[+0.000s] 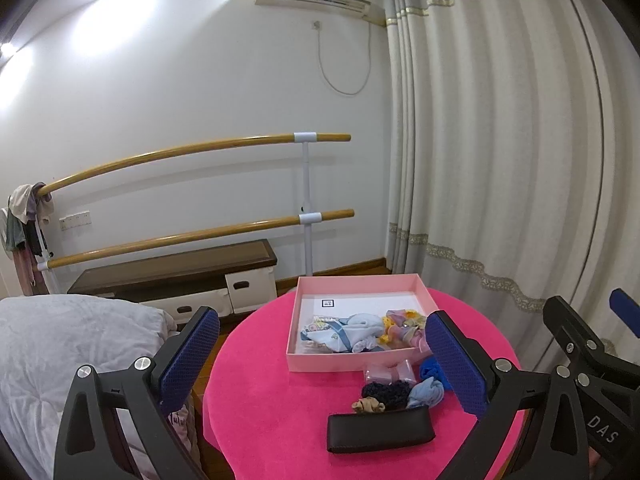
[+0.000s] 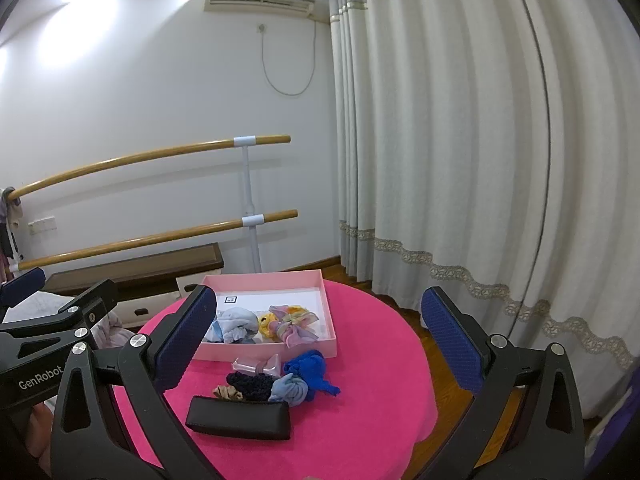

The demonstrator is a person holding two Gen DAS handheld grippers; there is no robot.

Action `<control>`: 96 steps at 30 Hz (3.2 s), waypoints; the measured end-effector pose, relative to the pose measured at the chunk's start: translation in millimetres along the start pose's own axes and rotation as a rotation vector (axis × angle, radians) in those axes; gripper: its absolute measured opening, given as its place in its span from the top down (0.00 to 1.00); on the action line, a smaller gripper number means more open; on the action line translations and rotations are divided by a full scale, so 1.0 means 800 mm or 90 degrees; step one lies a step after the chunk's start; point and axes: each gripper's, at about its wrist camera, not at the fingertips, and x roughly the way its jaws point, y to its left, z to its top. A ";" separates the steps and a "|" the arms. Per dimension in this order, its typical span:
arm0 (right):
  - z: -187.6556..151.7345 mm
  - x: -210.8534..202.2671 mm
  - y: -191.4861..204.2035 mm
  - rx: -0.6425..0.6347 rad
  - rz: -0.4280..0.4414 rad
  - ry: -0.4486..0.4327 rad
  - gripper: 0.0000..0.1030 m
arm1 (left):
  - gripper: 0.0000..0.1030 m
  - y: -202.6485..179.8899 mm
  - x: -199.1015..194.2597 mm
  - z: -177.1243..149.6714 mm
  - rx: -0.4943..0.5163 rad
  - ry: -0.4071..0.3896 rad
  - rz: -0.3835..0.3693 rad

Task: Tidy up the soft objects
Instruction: 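Raise both open grippers up and away from the pink box, then move the right gripper down onto the black rectangular pouch, then grasp the black pouch by its edge with the right gripper and lift it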

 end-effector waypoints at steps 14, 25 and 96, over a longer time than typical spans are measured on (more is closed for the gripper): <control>-0.010 0.022 0.003 0.000 0.011 0.044 0.00 | 0.00 0.003 0.022 0.000 0.004 0.041 0.008; -0.046 0.067 0.021 -0.001 0.043 0.146 0.00 | 0.00 0.017 0.068 -0.019 0.013 0.119 0.031; -0.195 0.207 0.171 -0.497 0.326 0.413 0.22 | 0.00 0.145 0.289 -0.135 -0.049 0.385 0.070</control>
